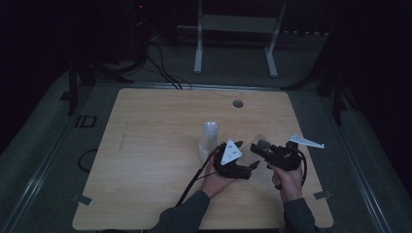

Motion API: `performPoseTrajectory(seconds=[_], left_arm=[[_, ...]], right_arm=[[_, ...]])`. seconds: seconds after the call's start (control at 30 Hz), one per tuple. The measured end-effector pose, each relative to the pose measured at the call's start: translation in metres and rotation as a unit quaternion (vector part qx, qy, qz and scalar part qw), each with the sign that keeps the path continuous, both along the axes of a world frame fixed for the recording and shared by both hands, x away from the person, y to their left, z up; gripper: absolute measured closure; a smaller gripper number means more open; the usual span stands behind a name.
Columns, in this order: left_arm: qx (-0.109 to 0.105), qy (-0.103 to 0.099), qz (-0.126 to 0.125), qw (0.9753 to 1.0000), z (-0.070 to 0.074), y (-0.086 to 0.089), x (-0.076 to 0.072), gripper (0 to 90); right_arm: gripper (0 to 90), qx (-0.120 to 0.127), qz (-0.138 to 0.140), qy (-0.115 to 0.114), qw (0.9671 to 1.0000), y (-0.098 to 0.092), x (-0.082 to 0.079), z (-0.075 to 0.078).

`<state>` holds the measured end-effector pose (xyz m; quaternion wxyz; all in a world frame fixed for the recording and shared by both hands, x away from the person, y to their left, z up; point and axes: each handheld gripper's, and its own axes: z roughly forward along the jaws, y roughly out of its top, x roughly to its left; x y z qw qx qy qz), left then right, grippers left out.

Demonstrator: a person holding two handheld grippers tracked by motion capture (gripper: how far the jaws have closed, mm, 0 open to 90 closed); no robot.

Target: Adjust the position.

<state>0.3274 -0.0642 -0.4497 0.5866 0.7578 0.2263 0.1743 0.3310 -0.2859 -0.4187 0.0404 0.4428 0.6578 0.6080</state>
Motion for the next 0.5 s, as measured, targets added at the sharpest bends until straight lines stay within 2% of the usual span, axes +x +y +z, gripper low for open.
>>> performPoseTrajectory(seconds=[0.27, 0.5], left_arm=[[-0.013, 0.001, -0.001, 0.9999, -0.0006, -0.0007, 0.0012, 16.1], [-0.012, 0.002, -0.004, 0.9999, -0.0022, -0.0019, 0.0015, 16.7]], right_arm=[[42.7, 0.027, 0.007, 0.011, 0.9995, -0.0022, 0.0021, -0.0028], [43.2, 0.050, 0.013, 0.022, 0.9984, -0.0048, 0.0037, -0.0059]])
